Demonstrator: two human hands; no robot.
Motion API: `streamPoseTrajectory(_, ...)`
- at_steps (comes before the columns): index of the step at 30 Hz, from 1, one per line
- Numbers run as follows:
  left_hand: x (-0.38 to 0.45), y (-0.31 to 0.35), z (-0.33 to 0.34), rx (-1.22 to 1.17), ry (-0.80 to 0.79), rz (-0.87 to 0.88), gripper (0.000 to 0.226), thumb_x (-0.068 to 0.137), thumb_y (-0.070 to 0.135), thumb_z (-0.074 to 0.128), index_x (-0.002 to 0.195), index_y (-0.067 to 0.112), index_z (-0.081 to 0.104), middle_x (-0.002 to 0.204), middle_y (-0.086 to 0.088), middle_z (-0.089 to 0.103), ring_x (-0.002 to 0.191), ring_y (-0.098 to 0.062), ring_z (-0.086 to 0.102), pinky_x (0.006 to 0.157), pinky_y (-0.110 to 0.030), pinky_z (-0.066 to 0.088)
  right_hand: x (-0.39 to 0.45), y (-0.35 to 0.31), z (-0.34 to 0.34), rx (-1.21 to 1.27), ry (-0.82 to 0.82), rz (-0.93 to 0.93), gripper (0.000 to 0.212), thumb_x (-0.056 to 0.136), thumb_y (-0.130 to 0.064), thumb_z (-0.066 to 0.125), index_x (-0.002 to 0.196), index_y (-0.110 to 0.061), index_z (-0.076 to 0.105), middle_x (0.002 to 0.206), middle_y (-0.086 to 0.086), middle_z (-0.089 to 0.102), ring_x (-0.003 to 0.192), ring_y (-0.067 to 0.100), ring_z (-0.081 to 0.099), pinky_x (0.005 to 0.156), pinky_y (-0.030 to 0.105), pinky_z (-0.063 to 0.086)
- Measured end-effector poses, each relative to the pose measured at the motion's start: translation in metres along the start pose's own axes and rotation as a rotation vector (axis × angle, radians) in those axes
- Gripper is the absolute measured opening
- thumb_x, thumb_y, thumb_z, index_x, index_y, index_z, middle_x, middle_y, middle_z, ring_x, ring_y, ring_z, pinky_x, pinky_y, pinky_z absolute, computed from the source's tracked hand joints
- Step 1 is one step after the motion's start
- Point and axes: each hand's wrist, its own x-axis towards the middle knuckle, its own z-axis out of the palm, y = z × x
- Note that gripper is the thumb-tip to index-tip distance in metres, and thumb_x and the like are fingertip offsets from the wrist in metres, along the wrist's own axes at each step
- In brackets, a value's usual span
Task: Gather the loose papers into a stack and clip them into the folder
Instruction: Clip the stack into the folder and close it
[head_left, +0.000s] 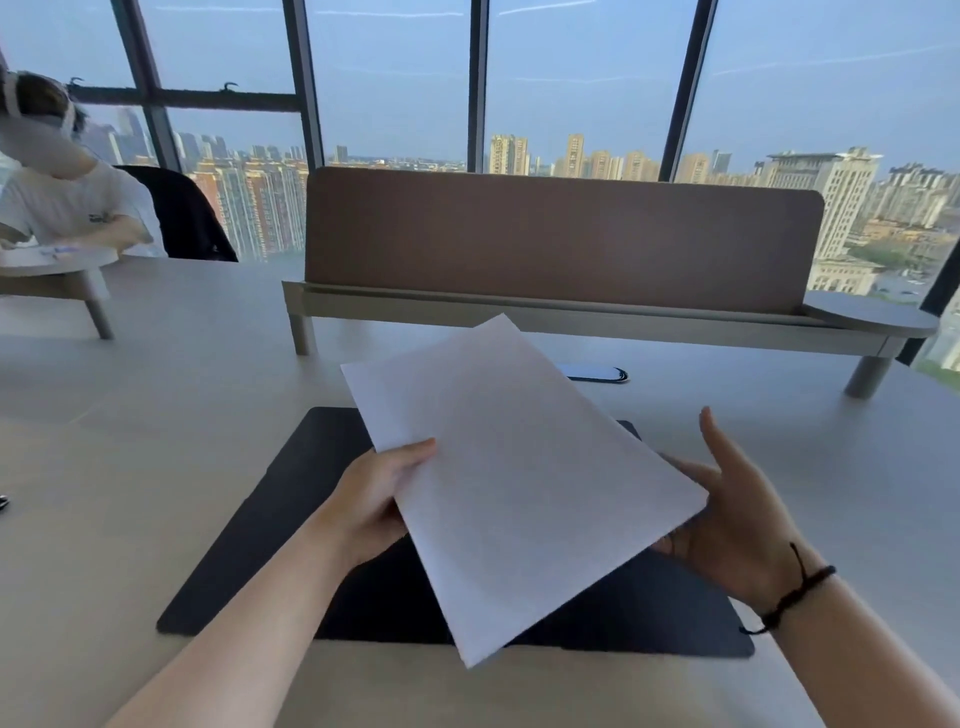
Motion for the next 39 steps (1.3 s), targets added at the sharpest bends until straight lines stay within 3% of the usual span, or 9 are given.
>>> streamPoseTrajectory(2,0.000,-0.003,0.003,0.082,-0.032,-0.022,0.034,0.092,0.013,0.062,0.126,0.008,0.066,0.121,-0.013,0.073,0.112,-0.033,0.069,0.100,-0.049,0.051,0.008,0.000,-0.002,-0.184,-0.043,0.104,0.077,0.085,-0.067,0.044,0.120,-0.005,0.073,0.114,0.020,0.074,0.085,0.032,0.075,0.071,0.037,0.060)
streamPoseTrajectory(7,0.004,-0.016,0.003,0.221,-0.037,-0.088,0.053,0.069,0.032,0.084,0.118,0.016,0.072,0.132,-0.026,0.063,0.111,-0.040,0.054,0.092,-0.050,0.028,0.018,0.014,-0.004,-0.312,-0.126,0.227,0.060,0.065,-0.035,0.088,0.113,-0.001,0.075,0.118,0.023,0.073,0.095,0.037,0.075,0.088,0.048,0.059)
streamPoseTrajectory(14,0.007,-0.019,0.006,0.319,-0.066,-0.148,0.065,0.062,0.038,0.084,0.118,0.009,0.067,0.118,-0.029,0.064,0.093,-0.037,0.041,0.064,-0.040,0.023,0.018,0.009,-0.022,-0.424,-0.183,0.185,0.027,0.082,-0.011,0.071,0.106,0.000,0.076,0.115,0.027,0.072,0.090,0.037,0.075,0.077,0.044,0.062)
streamPoseTrajectory(20,0.006,-0.023,0.009,0.316,-0.016,-0.143,0.072,0.054,0.039,0.090,0.117,0.011,0.070,0.133,-0.037,0.052,0.105,-0.039,0.045,0.084,-0.050,0.021,0.018,0.016,-0.023,-0.395,-0.177,0.156,0.027,0.084,-0.010,0.072,0.108,0.002,0.076,0.114,0.027,0.073,0.087,0.034,0.076,0.075,0.040,0.062)
streamPoseTrajectory(24,0.002,-0.020,0.021,0.270,-0.015,-0.123,0.041,0.077,0.035,0.073,0.109,0.011,0.077,0.122,-0.025,0.070,0.114,-0.045,0.063,0.100,-0.054,0.042,0.018,0.016,-0.023,-0.397,-0.166,0.142,0.023,0.084,-0.012,0.071,0.102,0.001,0.078,0.111,0.026,0.074,0.084,0.033,0.076,0.076,0.041,0.063)
streamPoseTrajectory(26,0.005,-0.022,0.029,0.298,0.032,-0.087,0.041,0.094,0.045,0.059,0.102,0.011,0.080,0.108,-0.018,0.076,0.096,-0.036,0.070,0.086,-0.042,0.047,0.019,0.011,-0.029,-0.377,-0.109,0.125,0.020,0.089,-0.007,0.065,0.101,0.005,0.077,0.106,0.026,0.075,0.079,0.034,0.076,0.072,0.041,0.063)
streamPoseTrajectory(29,0.013,-0.027,0.035,0.804,0.269,0.129,0.060,0.105,0.049,0.032,0.092,0.007,0.072,0.074,-0.007,0.071,0.057,-0.022,0.060,0.056,-0.028,0.047,0.022,0.002,-0.042,-0.380,0.021,0.098,0.024,0.093,-0.006,0.060,0.108,0.009,0.071,0.103,0.026,0.076,0.076,0.035,0.076,0.065,0.040,0.064)
streamPoseTrajectory(32,0.017,-0.035,0.032,1.669,0.403,0.334,0.042,0.103,0.045,0.030,0.100,0.022,0.065,0.088,0.005,0.069,0.081,-0.023,0.065,0.075,-0.038,0.053,0.025,0.000,-0.052,-0.415,0.090,0.088,0.026,0.094,-0.003,0.060,0.115,0.010,0.068,0.106,0.027,0.075,0.078,0.036,0.076,0.063,0.039,0.063)
streamPoseTrajectory(39,0.033,-0.046,0.046,1.671,0.364,0.218,0.042,0.089,0.060,0.042,0.110,0.029,0.061,0.109,0.009,0.065,0.097,-0.022,0.064,0.073,-0.034,0.040,0.023,-0.006,-0.061,-0.421,0.147,0.050,0.021,0.093,-0.002,0.061,0.111,0.008,0.068,0.101,0.025,0.077,0.076,0.036,0.076,0.062,0.041,0.063)
